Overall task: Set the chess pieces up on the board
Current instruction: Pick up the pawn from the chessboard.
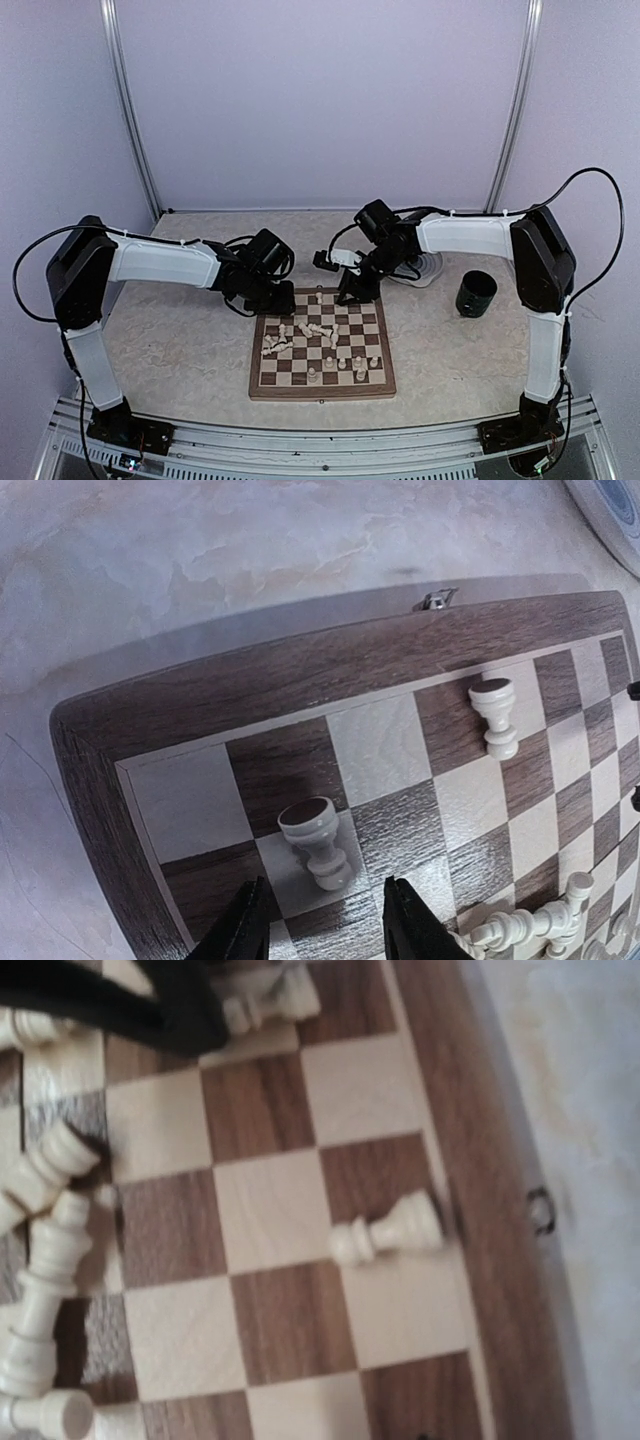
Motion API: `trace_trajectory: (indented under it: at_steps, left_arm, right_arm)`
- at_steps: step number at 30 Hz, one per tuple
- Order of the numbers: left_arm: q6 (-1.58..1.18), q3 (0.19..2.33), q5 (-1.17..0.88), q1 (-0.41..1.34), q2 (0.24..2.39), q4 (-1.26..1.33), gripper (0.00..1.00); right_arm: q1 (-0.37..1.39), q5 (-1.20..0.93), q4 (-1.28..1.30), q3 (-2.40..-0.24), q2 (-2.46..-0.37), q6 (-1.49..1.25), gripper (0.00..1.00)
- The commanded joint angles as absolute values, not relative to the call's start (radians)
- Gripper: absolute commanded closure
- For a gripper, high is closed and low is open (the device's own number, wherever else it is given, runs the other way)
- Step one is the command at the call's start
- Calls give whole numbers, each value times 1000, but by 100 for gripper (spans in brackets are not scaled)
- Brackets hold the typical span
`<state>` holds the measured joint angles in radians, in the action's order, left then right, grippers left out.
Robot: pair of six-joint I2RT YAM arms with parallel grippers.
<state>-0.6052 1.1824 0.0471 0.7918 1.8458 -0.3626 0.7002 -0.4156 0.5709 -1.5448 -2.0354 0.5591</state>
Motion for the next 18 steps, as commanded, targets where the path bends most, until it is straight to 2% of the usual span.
trace_trajectory:
  at_steps: [1,8,18]
  left_arm:
    - [-612,1216,70,798,1880,-385,61]
    - [-617,1248,106,796,1912,-400,62]
    - [-598,1315,144,809,1968,-467,71]
  right_arm:
    - [704,-399,550,-1506,-1988,554,59]
    - [703,-398,552,-1500,-1983,554,59]
    - [704,-393,547,-1485,-1977,555,59]
